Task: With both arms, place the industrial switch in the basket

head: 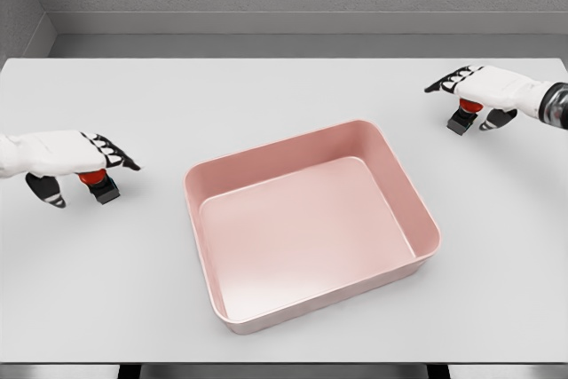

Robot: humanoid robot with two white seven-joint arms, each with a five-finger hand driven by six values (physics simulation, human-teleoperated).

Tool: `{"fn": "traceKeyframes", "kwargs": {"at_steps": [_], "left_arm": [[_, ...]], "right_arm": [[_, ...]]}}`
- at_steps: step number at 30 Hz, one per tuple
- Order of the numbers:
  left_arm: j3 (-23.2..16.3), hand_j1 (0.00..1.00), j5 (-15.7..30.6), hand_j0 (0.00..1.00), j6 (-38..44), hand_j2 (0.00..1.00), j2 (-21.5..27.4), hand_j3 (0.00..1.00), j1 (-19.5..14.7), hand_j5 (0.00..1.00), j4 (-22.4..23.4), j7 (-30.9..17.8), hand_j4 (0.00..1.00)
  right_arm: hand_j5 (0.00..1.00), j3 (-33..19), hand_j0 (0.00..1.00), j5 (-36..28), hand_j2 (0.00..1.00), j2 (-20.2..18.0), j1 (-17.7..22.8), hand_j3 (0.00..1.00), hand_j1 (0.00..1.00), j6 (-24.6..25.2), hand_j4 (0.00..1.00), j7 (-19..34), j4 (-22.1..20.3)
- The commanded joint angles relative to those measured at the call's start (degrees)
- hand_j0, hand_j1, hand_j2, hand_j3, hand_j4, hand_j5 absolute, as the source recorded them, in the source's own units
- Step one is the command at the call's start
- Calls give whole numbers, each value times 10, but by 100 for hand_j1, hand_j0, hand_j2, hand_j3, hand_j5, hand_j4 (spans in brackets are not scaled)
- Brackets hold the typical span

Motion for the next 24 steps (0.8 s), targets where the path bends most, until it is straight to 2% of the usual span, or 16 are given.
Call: {"fn": "traceKeyframes", "kwargs": {"at_steps": [1, 4, 7, 11, 14, 16, 18, 24], "left_arm": [[-4, 99, -3, 99, 8, 99, -2, 99, 0, 99, 2, 11, 99], [-4, 95, -4, 95, 13, 95, -3, 95, 0, 95, 3, 16, 95], [-3, 94, -12, 94, 15, 94, -22, 94, 0, 94, 46, 16, 94], [-3, 93, -18, 93, 16, 93, -38, 93, 0, 93, 68, 16, 93], [-4, 90, -21, 90, 9, 90, -40, 90, 1, 90, 62, 16, 90], [-5, 89, -21, 89, 7, 89, -39, 89, 2, 89, 60, 16, 89], [-6, 89, -21, 89, 3, 89, -35, 89, 3, 89, 42, 16, 89], [-6, 81, -22, 81, -7, 81, -35, 81, 3, 81, 42, 16, 81]], "right_arm": [[87, -2, 87, 8, 87, 1, 0, 87, 87, 1, 87, -1, 1], [82, -2, 82, 9, 82, 1, 0, 82, 82, 1, 82, -1, 0], [76, -2, 76, 22, 76, 1, 0, 76, 76, 1, 76, -2, -2], [73, 0, 73, 24, 73, 9, -1, 73, 73, 1, 73, -1, -3], [69, 0, 69, 35, 69, 9, -1, 69, 69, 1, 69, -2, -4], [62, -2, 62, 36, 62, 9, -2, 62, 62, 1, 62, -2, -4], [58, -2, 58, 36, 58, 8, -2, 58, 58, 1, 58, -2, -4], [48, -2, 48, 41, 48, 8, -3, 48, 48, 1, 48, -2, -4]]}}
